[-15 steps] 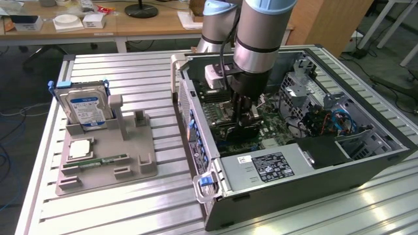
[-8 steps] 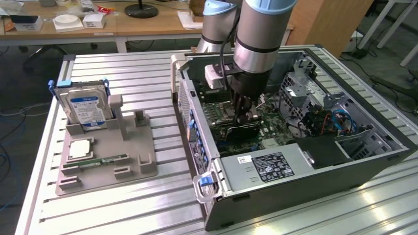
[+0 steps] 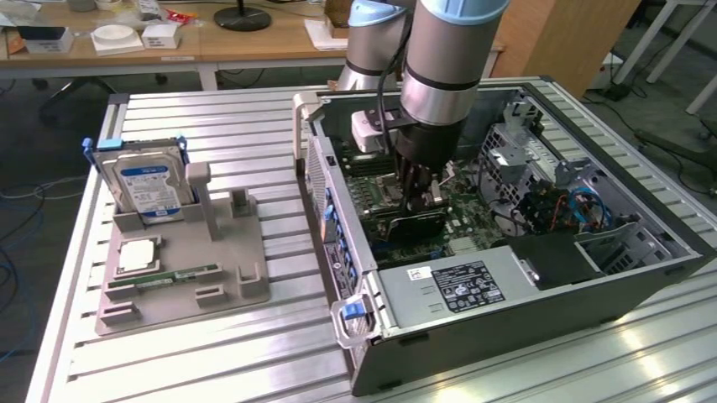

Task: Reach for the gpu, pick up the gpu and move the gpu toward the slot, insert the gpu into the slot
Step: 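Insert the gpu into the slot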

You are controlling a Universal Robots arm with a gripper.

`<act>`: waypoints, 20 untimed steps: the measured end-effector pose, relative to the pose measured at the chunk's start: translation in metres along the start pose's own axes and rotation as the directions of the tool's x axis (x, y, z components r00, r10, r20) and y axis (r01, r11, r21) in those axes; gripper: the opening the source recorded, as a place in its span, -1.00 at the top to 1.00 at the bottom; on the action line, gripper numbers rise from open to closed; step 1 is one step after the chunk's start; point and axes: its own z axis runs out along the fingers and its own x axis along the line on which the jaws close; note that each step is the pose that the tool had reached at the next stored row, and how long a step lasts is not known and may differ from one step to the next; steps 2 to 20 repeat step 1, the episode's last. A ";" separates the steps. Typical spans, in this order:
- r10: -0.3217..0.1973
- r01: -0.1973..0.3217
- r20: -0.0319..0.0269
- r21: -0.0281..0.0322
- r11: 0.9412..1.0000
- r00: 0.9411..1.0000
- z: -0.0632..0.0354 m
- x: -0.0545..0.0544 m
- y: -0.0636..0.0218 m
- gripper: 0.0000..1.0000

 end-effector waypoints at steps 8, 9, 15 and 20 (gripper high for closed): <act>0.000 0.000 0.000 0.000 1.000 1.000 0.0000 0.000 0.0000 0.80; 0.000 0.000 0.000 0.000 1.000 1.000 0.0000 0.000 0.0000 0.80; 0.000 0.000 0.000 0.000 1.000 1.000 0.0000 0.000 0.0000 0.80; 0.000 0.000 0.000 0.000 1.000 1.000 0.0000 0.000 0.0000 0.80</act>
